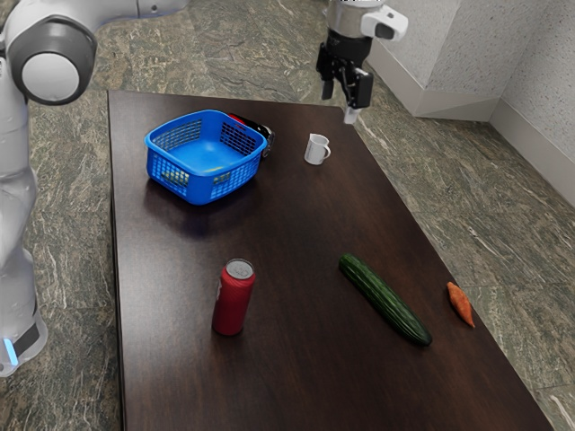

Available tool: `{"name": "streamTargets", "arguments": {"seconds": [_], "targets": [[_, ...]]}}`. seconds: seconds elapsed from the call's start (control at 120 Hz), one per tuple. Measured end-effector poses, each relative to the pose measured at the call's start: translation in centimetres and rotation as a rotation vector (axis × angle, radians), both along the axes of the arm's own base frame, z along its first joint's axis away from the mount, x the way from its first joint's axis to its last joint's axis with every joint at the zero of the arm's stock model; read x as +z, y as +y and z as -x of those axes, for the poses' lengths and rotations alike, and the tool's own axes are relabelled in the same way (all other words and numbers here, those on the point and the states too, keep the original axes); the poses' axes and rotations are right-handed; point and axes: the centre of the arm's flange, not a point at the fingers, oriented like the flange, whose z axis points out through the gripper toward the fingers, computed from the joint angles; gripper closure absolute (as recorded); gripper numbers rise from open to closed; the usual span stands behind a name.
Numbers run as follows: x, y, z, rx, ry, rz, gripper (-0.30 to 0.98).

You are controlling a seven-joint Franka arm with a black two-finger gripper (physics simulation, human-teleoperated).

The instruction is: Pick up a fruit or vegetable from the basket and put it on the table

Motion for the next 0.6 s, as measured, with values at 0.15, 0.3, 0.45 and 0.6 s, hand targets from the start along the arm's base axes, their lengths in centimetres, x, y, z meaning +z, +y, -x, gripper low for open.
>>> {"name": "streamTargets", "arguments": {"seconds": [0.15,0.3,0.45,0.6], "targets": [[-1.0,0.1,-0.3,0.009,0.037,-0.012,0.0],[-1.9,3.8,0.9,0.036,0.125,-0.024,0.0],[-7.3,10.9,2.3,0.153,0.28,0.027,0.0],[-10.9,15.7,3.4,0.248,0.34,0.064,0.0]]}}
